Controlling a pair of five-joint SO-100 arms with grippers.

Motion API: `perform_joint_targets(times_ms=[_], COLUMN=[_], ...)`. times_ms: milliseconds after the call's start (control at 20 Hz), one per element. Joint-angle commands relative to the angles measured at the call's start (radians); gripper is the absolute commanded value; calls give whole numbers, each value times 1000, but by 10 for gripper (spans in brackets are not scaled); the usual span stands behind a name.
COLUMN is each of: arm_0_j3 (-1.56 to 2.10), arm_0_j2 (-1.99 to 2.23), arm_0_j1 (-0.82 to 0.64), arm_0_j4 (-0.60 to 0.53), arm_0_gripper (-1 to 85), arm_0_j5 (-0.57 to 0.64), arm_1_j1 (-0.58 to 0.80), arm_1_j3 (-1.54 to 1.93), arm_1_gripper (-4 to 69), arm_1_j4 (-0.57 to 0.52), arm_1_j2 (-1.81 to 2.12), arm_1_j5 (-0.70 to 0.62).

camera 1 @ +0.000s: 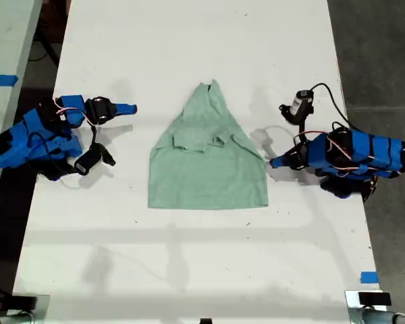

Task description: Fold t shirt

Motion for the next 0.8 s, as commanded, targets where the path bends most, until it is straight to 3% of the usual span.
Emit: perform_joint_targets(times_ms=[0, 250, 400, 750], arm_0_j3=[40, 41, 41, 41], arm_0_j2=[11, 11, 11, 11], arm_0_j1=[5, -11, -67, -198], arm_0_j4=[3, 5, 63, 206], arm_0_gripper=[-3, -3, -3, 1], arm_0_j5=[-35, -52, -144, -199], arm_1_j1=[2, 2, 2, 2], arm_1_j3=[58, 58, 58, 58], arm_1_gripper=[9, 9, 9, 9], arm_1_j4=[2, 2, 2, 2], arm_1_j2=[15, 15, 15, 15], arm_1_j5=[-12, -12, -12, -12])
